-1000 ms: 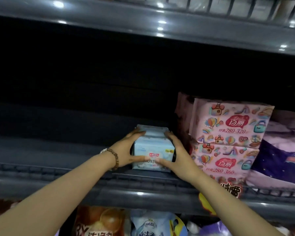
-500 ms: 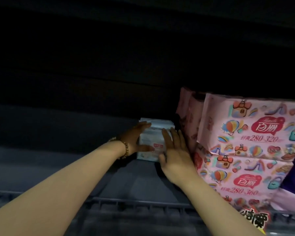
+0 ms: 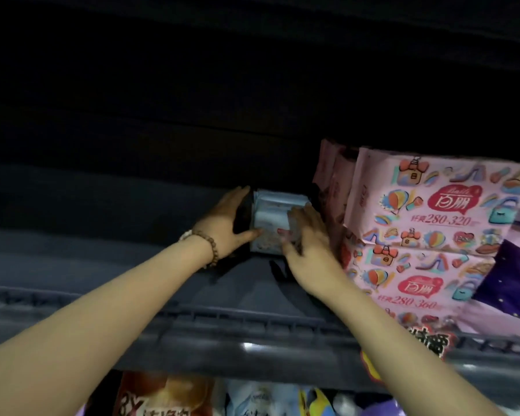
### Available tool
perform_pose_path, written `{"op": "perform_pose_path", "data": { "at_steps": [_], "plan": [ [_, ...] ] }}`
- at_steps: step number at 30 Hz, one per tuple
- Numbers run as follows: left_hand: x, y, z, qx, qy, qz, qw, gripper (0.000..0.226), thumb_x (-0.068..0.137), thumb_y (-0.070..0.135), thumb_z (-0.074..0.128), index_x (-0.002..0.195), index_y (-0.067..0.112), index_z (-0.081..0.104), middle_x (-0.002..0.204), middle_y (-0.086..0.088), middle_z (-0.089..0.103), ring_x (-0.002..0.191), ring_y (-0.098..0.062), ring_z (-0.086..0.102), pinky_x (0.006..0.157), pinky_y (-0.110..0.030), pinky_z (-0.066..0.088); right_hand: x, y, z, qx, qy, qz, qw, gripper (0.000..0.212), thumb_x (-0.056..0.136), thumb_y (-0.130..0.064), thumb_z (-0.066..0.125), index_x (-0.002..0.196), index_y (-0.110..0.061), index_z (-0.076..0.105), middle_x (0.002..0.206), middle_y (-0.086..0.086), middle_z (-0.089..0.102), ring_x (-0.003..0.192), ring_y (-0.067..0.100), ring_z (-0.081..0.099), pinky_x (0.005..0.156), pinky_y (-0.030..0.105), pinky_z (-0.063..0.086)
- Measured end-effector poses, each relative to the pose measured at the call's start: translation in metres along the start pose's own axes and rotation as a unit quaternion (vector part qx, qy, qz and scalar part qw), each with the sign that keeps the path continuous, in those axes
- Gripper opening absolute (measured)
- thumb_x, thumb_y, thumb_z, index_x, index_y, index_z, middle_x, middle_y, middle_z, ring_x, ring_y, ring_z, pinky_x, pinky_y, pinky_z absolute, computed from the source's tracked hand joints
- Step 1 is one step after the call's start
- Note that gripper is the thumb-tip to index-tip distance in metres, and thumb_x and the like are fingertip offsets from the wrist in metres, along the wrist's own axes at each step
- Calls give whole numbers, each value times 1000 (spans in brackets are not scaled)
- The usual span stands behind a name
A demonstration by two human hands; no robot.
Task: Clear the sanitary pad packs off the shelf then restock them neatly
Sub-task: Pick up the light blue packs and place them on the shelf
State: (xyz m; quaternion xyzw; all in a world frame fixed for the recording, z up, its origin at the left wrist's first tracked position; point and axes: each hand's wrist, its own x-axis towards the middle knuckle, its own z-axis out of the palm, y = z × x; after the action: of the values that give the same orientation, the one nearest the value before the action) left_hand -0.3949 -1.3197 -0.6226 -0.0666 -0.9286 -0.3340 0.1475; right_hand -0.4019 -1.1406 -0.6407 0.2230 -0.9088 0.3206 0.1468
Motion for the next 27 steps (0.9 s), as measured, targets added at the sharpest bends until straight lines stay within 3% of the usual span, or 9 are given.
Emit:
{"op": "perform_pose_path", "data": {
  "at_steps": [2, 6, 8, 12, 16, 18, 21, 25, 27],
  "plan": [
    [-40, 8, -14, 14, 30, 22, 999, 77, 85, 45, 61, 149, 25, 22, 153, 5, 24, 136, -9, 30, 107, -16, 24, -21, -19, -12, 63, -19, -14, 998, 56, 98, -28, 49, 149, -21, 28, 160, -1, 9, 147, 10, 3, 113, 15, 1],
    [-136, 13, -30, 22, -39, 39, 998, 76, 76, 69, 48, 141, 30, 37, 140, 15, 40, 128, 0, 37, 104, -12, 28, -84, -57, -31, 165, -84, -32, 982, 50, 96, -34, 51, 143, -36, 34, 152, -21, 19, 137, -11, 11, 101, -3, 8],
    [-177, 8, -29, 42, -41, 37, 998, 73, 76, 77, 43, 135, 33, 44, 135, 20, 40, 126, 5, 34, 103, -7, 25, -116, -67, -29, 204, -118, -33, 971, 47, 94, -36, 52, 138, -41, 38, 148, -27, 23, 134, -14, 18, 104, 2, 16],
    [-242, -11, -7, 45, 4, 25, 999, 48, 85, 52, 56, 127, 30, 55, 129, 19, 49, 124, 1, 40, 106, -15, 28, -181, -66, 3, 299, -180, 19, 937, 31, 90, -30, 58, 116, -46, 51, 140, -17, 45, 127, -3, 43, 104, 17, 37],
    [-286, -36, 51, -65, -100, -133, 984, 38, 92, 38, 56, 126, 21, 54, 126, 6, 58, 116, -9, 53, 93, -16, 38, -227, -44, 56, 333, -238, 192, 892, 16, 93, -19, 58, 108, -26, 59, 111, -2, 59, 96, 5, 56, 83, 14, 44],
    [-300, -53, 88, -88, -194, -225, 951, 42, 95, 35, 51, 132, 15, 47, 131, 4, 51, 117, -11, 51, 89, -12, 35, -239, -33, 85, 367, -264, 327, 830, 12, 94, -30, 58, 105, -26, 59, 113, -1, 59, 109, 14, 56, 93, 24, 44],
    [-317, -76, 137, -97, -294, -281, 908, 41, 96, 42, 48, 126, 14, 46, 128, 6, 51, 113, -13, 51, 93, -21, 40, -251, -15, 123, 310, -242, 410, 823, 33, 95, -39, 54, 111, -12, 63, 108, 8, 63, 111, 28, 56, 90, 31, 43],
    [-333, -93, 180, -140, -277, -396, 864, 61, 95, 50, 44, 143, 13, 33, 139, -9, 48, 123, -26, 49, 91, -25, 41, -287, 11, 164, 283, -206, 440, 827, 48, 102, -37, 38, 135, -4, 50, 137, 12, 49, 134, 26, 40, 101, 24, 31],
    [-335, -99, 195, -147, -277, -445, 839, 66, 97, 50, 37, 148, 11, 21, 146, -12, 40, 130, -27, 43, 96, -26, 37, -329, 90, 236, 280, -185, 511, 791, 80, 85, -76, 38, 137, -16, 49, 143, 0, 45, 134, 26, 41, 111, 31, 28]
  ]
}}
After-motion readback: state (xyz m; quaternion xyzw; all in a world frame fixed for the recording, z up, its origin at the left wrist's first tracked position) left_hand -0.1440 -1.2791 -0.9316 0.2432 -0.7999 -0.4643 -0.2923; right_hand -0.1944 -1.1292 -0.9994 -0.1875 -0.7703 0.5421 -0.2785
